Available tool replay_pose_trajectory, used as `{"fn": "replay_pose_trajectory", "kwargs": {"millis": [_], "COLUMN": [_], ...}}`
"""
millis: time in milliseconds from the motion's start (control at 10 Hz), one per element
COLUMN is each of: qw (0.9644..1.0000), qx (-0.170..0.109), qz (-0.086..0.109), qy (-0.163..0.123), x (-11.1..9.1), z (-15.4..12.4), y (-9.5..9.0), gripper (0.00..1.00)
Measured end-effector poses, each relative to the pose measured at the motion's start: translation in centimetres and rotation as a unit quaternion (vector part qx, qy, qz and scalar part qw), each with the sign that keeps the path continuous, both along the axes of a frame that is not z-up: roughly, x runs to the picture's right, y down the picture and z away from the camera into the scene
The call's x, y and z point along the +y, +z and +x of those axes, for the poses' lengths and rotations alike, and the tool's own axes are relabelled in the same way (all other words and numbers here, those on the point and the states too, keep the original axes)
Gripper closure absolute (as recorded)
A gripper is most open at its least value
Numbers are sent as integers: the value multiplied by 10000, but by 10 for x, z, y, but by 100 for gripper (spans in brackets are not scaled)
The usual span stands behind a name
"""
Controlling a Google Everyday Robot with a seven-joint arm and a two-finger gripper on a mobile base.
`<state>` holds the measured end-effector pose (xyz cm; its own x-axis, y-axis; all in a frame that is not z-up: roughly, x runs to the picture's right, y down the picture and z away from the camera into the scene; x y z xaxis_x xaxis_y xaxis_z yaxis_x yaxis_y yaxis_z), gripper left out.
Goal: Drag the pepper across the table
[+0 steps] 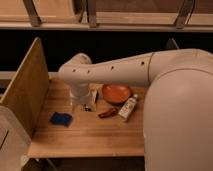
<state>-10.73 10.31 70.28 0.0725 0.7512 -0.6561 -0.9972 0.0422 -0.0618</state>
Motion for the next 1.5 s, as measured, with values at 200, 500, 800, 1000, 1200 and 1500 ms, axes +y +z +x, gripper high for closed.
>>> {"fn": "replay_pose_trajectory", "kwargs": {"millis": [200, 500, 800, 1000, 1200, 1500], "qw": [10000, 9996, 9956, 9861, 9748, 9720], "qx": [0, 273, 876, 1298, 1565, 1631], "qz": [0, -2, -8, 32, 94, 106], "qy": [0, -28, 337, 1041, 1586, 1690], "x": [0, -1, -6, -9, -12, -13], "z": [0, 20, 55, 70, 69, 67], "y": [0, 10, 28, 41, 45, 45], "gripper": [35, 35, 35, 35, 35, 35]}}
